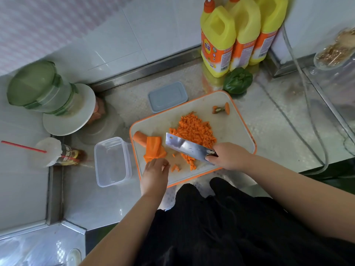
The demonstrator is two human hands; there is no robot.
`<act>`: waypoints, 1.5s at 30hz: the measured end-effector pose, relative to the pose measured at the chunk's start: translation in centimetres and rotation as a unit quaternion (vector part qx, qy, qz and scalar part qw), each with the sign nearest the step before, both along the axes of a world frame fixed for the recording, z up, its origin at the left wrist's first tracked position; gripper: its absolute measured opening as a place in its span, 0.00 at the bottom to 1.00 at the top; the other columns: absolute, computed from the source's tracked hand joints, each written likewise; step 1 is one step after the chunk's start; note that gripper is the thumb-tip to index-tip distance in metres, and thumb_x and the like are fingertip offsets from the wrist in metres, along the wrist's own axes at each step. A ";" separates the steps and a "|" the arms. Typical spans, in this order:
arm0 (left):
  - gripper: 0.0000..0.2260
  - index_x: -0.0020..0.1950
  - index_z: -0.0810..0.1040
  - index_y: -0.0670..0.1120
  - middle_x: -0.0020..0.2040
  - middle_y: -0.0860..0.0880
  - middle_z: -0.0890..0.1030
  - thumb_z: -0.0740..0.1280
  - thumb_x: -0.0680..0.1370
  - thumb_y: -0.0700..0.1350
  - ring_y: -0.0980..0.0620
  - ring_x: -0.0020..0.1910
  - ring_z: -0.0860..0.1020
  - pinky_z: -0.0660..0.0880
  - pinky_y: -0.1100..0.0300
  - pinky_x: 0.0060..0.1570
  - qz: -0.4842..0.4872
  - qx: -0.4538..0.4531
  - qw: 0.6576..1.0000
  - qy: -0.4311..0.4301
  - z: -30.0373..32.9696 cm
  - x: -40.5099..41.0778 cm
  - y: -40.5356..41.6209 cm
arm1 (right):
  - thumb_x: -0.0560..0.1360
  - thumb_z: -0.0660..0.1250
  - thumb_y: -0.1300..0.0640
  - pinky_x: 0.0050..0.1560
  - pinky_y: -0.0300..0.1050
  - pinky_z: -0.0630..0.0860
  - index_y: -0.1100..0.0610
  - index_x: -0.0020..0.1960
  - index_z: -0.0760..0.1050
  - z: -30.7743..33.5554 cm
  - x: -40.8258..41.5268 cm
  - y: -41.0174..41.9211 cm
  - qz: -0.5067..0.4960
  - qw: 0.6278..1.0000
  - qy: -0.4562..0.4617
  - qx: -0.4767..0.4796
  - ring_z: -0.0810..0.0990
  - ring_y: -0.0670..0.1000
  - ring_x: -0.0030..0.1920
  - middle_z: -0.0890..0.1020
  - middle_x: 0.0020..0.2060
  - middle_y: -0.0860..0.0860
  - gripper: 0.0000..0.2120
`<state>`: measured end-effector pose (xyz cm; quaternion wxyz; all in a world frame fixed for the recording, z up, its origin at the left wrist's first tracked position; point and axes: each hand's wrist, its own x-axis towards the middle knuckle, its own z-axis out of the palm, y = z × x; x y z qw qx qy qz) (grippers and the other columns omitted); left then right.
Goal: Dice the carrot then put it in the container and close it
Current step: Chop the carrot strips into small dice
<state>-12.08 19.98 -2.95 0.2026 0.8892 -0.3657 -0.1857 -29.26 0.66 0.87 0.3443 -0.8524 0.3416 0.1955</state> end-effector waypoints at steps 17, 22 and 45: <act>0.10 0.54 0.82 0.53 0.51 0.54 0.82 0.62 0.78 0.50 0.48 0.53 0.76 0.74 0.50 0.55 0.115 0.108 0.986 0.062 -0.3 -2.2 -0.4 | 0.79 0.58 0.46 0.39 0.45 0.66 0.55 0.43 0.69 0.5 -0.6 1.2 0.108 0.993 0.032 -0.035 0.71 0.53 0.39 0.68 0.33 0.47 0.14; 0.07 0.48 0.79 0.51 0.45 0.49 0.80 0.61 0.78 0.48 0.52 0.43 0.71 0.66 0.59 0.35 0.164 0.130 0.971 0.115 0.3 -2.9 -0.6 | 0.80 0.57 0.46 0.39 0.45 0.66 0.54 0.43 0.67 0.5 -0.9 1.7 0.133 0.989 0.051 -0.031 0.71 0.52 0.39 0.68 0.33 0.47 0.13; 0.10 0.50 0.81 0.51 0.47 0.54 0.80 0.61 0.80 0.52 0.49 0.52 0.75 0.67 0.56 0.54 0.127 0.107 0.984 0.072 0.2 -3.3 -2.0 | 0.81 0.55 0.44 0.36 0.45 0.69 0.53 0.37 0.66 0.0 0.0 -0.5 0.061 0.993 0.081 -0.054 0.73 0.49 0.35 0.74 0.35 0.51 0.18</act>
